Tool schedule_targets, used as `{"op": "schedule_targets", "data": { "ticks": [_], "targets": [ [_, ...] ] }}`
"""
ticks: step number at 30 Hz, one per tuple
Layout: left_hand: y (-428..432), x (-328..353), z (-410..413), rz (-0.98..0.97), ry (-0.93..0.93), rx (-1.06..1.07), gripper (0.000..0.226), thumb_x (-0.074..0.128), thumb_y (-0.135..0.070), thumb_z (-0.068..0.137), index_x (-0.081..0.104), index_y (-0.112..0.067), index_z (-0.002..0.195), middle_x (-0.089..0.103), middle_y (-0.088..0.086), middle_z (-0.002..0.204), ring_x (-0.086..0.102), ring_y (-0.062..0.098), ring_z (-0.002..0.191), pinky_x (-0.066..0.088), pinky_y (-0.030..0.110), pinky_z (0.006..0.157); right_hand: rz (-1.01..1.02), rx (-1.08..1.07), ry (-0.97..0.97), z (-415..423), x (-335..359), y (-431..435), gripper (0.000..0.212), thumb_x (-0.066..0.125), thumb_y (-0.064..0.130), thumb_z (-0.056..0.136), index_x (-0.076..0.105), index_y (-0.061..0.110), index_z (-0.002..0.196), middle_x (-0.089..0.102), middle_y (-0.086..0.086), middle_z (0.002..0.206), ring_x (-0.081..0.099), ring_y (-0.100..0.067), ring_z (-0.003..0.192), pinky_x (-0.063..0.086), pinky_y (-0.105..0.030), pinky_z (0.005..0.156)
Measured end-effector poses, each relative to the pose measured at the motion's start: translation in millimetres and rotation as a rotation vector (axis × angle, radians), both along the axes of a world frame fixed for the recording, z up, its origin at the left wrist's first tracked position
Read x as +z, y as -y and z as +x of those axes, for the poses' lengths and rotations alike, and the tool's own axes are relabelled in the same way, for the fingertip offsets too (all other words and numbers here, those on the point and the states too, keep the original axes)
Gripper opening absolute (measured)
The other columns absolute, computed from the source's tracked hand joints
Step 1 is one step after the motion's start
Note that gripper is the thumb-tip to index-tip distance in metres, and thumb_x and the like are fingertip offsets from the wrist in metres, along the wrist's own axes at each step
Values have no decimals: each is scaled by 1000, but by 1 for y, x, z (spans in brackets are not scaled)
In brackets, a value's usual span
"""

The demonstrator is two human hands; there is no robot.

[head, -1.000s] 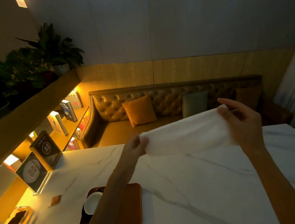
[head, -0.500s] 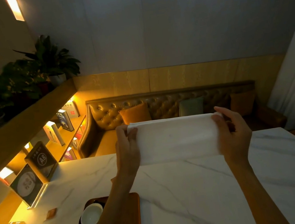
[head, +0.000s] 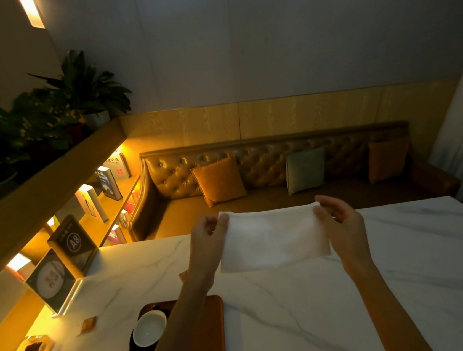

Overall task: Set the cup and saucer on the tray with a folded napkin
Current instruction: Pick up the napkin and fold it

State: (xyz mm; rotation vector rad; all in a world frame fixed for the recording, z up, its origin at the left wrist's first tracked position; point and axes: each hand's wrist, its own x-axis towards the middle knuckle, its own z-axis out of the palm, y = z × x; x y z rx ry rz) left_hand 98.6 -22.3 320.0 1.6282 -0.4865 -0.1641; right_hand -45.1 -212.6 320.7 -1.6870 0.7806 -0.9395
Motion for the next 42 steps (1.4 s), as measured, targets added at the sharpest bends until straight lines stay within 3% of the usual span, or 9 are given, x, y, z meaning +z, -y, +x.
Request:
{"op": "schedule_targets", "data": {
  "ticks": [7, 14, 21, 26, 28, 30, 36, 39, 42],
  "targets": [
    [38, -1, -37, 97, 214, 45, 12, 62, -28, 92, 54, -19, 92, 54, -13, 78, 54, -1, 73, 40, 12, 63, 17, 37, 54, 36, -10, -65, 30, 60, 30, 90, 58, 35, 119, 58, 18, 108, 57, 2, 88, 49, -13, 67],
    [43, -12, -44, 75, 172, 26, 19, 63, -32, 91, 63, -16, 101, 62, -12, 90, 57, -4, 81, 41, 5, 68, -123, -32, 104, 38, -15, -89, 34, 59, 36, 87, 62, 30, 121, 59, 25, 105, 58, 15, 79, 44, 3, 57],
    [39, -11, -49, 68, 206, 92, 6, 65, -22, 91, 60, -22, 87, 58, -18, 77, 56, -4, 73, 42, -3, 63, -93, 27, 82, 39, -26, -96, 36, 56, 28, 92, 59, 24, 127, 66, 8, 119, 57, 9, 84, 47, -2, 68],
    [31, -14, -44, 51, 122, -146, 18, 52, -10, 97, 68, -13, 103, 67, 4, 110, 61, 11, 99, 50, 14, 85, -35, 111, 98, 36, -25, -90, 42, 57, 31, 90, 55, 24, 132, 62, 14, 116, 59, 7, 89, 48, 1, 66],
    [24, -13, -41, -20, -23, -327, 31, 45, -5, 98, 68, -24, 103, 61, 0, 116, 59, 17, 109, 53, 27, 90, -56, 133, 62, 36, -25, -85, 45, 61, 28, 88, 54, 22, 132, 59, 16, 114, 58, 4, 94, 45, 3, 65],
    [17, -15, -36, 17, -66, -367, 42, 44, -1, 96, 64, -38, 98, 53, -9, 116, 52, 11, 109, 50, 28, 91, -66, 172, 23, 36, -25, -79, 45, 64, 23, 87, 55, 21, 131, 57, 17, 113, 58, 4, 93, 43, 5, 62],
    [1, -35, -25, 55, -91, -51, 31, 55, -22, 96, 53, -25, 127, 53, -4, 127, 53, 6, 104, 45, 15, 79, 257, 366, 95, 26, -23, -61, 38, 69, 20, 84, 59, 38, 115, 68, 8, 112, 70, -12, 90, 59, -20, 63],
    [-13, -48, -18, 30, -334, -146, 52, 55, -42, 92, 44, -20, 138, 52, -2, 134, 55, 20, 120, 48, 34, 99, 490, 475, 124, 17, -23, -54, 42, 71, 23, 80, 61, 38, 117, 71, 3, 110, 73, -23, 92, 60, -33, 66],
    [-23, -59, -13, -82, -639, -350, 45, 52, -48, 92, 59, -17, 124, 69, 12, 121, 67, 29, 110, 56, 47, 93, 625, 595, 139, 11, -29, -47, 53, 71, 28, 75, 56, 35, 126, 70, -2, 115, 70, -30, 99, 60, -41, 73]
  ]
}}
